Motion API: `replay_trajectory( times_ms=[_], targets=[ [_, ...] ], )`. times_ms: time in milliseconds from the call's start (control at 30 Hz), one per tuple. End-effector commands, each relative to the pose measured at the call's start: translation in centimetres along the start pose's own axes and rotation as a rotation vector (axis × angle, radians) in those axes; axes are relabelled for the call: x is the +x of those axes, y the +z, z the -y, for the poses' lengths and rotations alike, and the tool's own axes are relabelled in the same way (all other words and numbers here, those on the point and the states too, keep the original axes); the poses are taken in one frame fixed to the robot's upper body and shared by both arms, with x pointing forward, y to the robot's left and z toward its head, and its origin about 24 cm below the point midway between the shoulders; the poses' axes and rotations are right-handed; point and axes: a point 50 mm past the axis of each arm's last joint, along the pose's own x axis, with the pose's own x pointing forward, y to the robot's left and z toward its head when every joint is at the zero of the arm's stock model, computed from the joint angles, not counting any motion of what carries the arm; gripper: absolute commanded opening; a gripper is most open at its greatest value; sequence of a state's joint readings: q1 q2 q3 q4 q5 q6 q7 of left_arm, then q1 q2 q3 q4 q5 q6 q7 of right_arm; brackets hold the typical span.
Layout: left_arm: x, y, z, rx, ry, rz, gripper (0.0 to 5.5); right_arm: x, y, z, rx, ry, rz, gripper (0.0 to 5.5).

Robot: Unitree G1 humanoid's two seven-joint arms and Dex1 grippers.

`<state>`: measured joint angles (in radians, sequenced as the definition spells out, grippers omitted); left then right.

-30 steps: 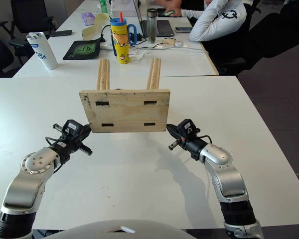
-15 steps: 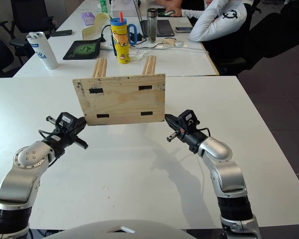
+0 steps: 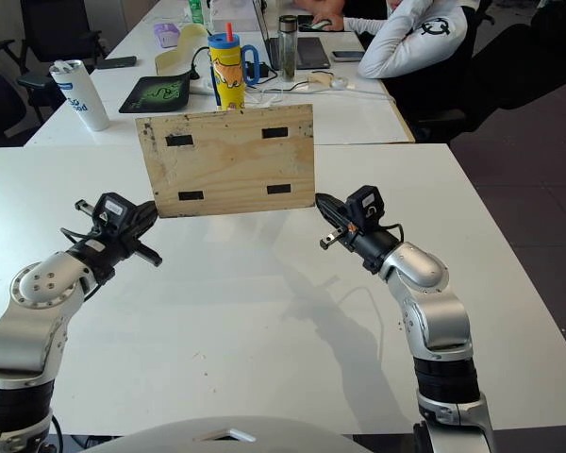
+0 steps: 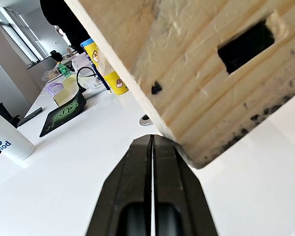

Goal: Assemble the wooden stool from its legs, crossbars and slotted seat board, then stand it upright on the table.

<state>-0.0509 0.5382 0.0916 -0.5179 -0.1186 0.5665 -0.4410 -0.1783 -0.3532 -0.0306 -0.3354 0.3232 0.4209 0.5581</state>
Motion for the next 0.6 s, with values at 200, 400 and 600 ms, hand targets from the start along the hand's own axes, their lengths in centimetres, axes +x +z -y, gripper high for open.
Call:
replay_trajectory(
  times_ms=[200,400,600],
  targets=[
    [0.5,3.5,0.9,-0.036,-0.098,0.176,0.01,1.4,2.3,-1.4,-0.008,0.119,0.109,0.00],
    [0.4,4.0,0.7,-0.048,-0.084,0.189,0.01,1.6,3.1,-1.3,-0.013,0.116,0.135,0.00],
    [0.5,4.3,0.6,-0.048,-0.074,0.196,0.01,1.9,4.0,-1.1,-0.012,0.110,0.163,0.00]
  ],
)
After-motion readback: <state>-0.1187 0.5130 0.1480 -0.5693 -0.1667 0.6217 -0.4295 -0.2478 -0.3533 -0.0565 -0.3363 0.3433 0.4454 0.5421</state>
